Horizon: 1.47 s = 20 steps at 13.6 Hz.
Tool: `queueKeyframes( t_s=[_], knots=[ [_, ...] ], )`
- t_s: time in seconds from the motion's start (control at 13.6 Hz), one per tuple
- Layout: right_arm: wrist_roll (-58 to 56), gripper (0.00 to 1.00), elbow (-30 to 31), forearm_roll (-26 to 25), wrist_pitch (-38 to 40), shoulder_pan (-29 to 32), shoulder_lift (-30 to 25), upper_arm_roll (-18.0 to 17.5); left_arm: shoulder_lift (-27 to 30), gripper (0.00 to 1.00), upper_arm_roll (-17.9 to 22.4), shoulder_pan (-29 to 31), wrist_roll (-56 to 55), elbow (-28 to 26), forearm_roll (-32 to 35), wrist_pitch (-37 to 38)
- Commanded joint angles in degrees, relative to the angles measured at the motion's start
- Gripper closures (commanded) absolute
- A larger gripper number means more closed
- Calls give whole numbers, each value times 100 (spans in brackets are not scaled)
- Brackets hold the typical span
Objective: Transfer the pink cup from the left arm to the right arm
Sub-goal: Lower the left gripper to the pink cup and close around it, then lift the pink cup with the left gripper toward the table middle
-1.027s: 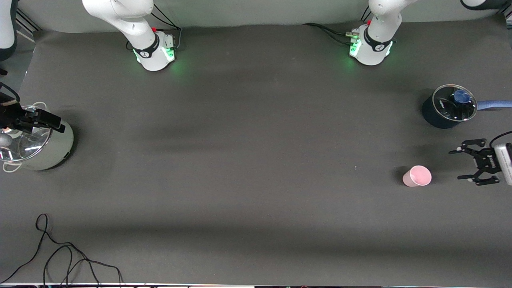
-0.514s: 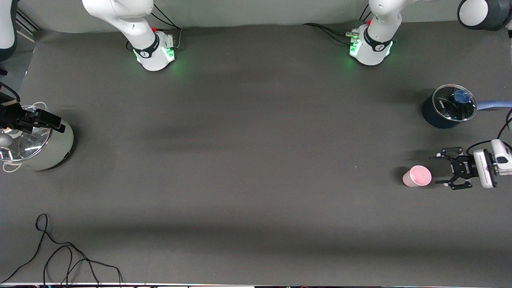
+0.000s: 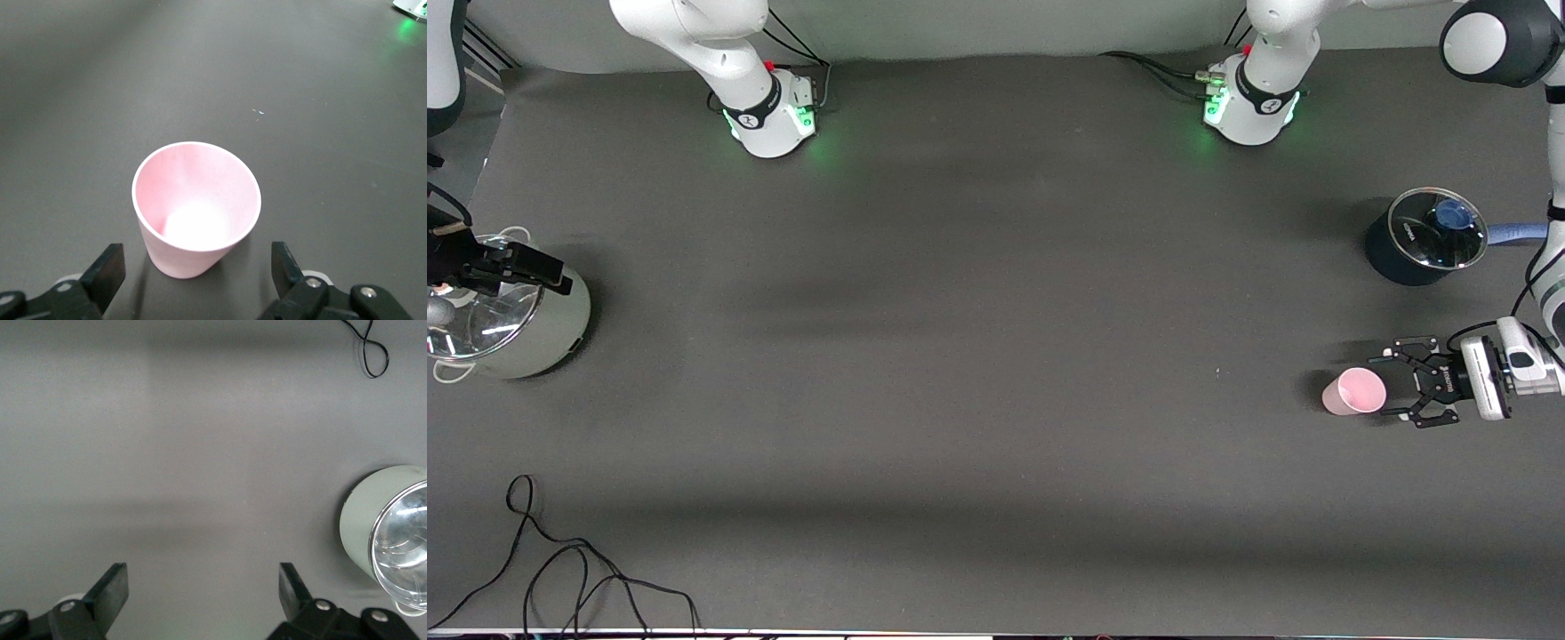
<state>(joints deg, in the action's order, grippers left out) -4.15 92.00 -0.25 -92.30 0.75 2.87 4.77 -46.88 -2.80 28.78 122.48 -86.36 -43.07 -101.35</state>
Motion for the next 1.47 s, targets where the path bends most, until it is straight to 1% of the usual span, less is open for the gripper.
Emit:
queueKeyframes(
  t_s=[0.0, 0.51, 0.59, 0.66, 0.73, 0.81, 0.88, 0.95, 1.1, 1.32, 1.39],
  knots=[
    [-15, 0, 11, -89, -25, -40, -59, 16, -181, 2, -19, -4, 346, 76, -307, 1],
    [-15, 0, 19, -81, -25, -40, -59, 16, -252, 2, -116, 5, 435, 76, -431, 1],
    [-15, 0, 19, -81, -25, -40, -59, 16, -252, 5, -116, 5, 443, 76, -431, 1],
    [-15, 0, 11, -81, -25, -40, -59, 16, -252, 21, -124, 5, 504, 76, -431, 1],
    [-15, 0, 11, -81, -25, -40, -59, 16, -260, 51, -142, -4, 592, 76, -439, 1],
    [-15, 0, 19, -89, -25, -40, -59, 16, -278, 86, -151, -4, 654, 76, -509, 1],
    [-15, 0, 19, -81, -25, -40, -59, 16, -304, 100, -151, -4, 681, 76, -545, 1],
    [-15, 0, 19, -81, -25, -40, -59, 16, -304, 100, -151, -13, 681, 93, -545, -8],
    [-15, 0, 19, -81, -25, -40, -59, 16, -278, 100, -194, -83, 611, 312, -545, 53],
    [-15, 0, 19, -89, -25, -40, -59, 16, -243, 100, -764, -136, -537, 549, -545, -8],
    [-15, 0, 19, -89, -25, -40, -59, 16, -252, 100, -923, -258, -845, 681, -554, -121]
  ],
)
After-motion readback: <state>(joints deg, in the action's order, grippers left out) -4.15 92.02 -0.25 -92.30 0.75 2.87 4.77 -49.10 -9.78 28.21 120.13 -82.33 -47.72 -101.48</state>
